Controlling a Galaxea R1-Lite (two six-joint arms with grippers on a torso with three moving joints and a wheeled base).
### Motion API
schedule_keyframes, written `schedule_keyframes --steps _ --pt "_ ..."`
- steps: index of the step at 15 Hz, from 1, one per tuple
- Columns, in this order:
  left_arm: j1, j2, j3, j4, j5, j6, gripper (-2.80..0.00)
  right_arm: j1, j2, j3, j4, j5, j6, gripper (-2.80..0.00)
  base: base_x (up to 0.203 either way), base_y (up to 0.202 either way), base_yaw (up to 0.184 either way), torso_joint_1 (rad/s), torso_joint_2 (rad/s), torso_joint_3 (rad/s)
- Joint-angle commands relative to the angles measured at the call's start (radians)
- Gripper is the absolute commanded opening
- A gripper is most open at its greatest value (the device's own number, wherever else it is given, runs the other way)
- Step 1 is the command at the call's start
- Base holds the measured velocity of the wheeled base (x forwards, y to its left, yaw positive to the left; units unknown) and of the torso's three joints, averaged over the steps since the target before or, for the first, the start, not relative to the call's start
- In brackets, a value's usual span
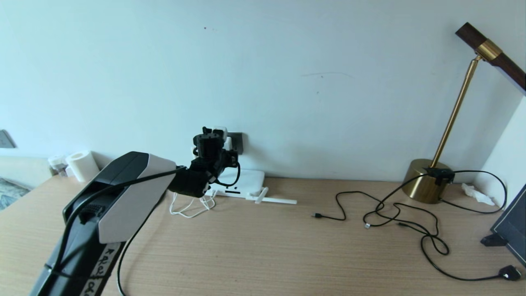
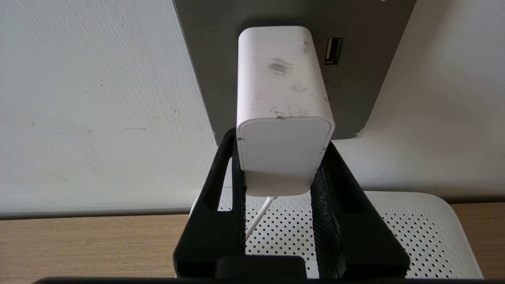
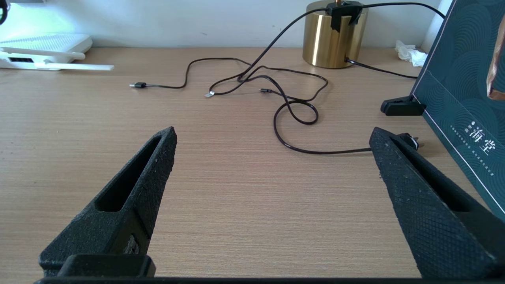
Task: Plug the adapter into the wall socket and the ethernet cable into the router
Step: Hand it to the other hand
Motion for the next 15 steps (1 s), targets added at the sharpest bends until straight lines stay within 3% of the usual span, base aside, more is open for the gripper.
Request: schedule_keyframes --steps 1,15 --pt "0.000 0.002 -0.001 -0.006 0.001 0.001 -2.80 0.001 0.000 0.000 0.000 -0.001 0.000 0.00 0.000 0.000 0.000 0.000 0.00 0.000" --pt "-0.003 0.005 -0.001 -0.007 0.003 -0.001 -2.80 0.001 0.000 0.000 0.000 0.000 0.000 0.00 0.000 0.000 0.000 0.000 0.00 0.000"
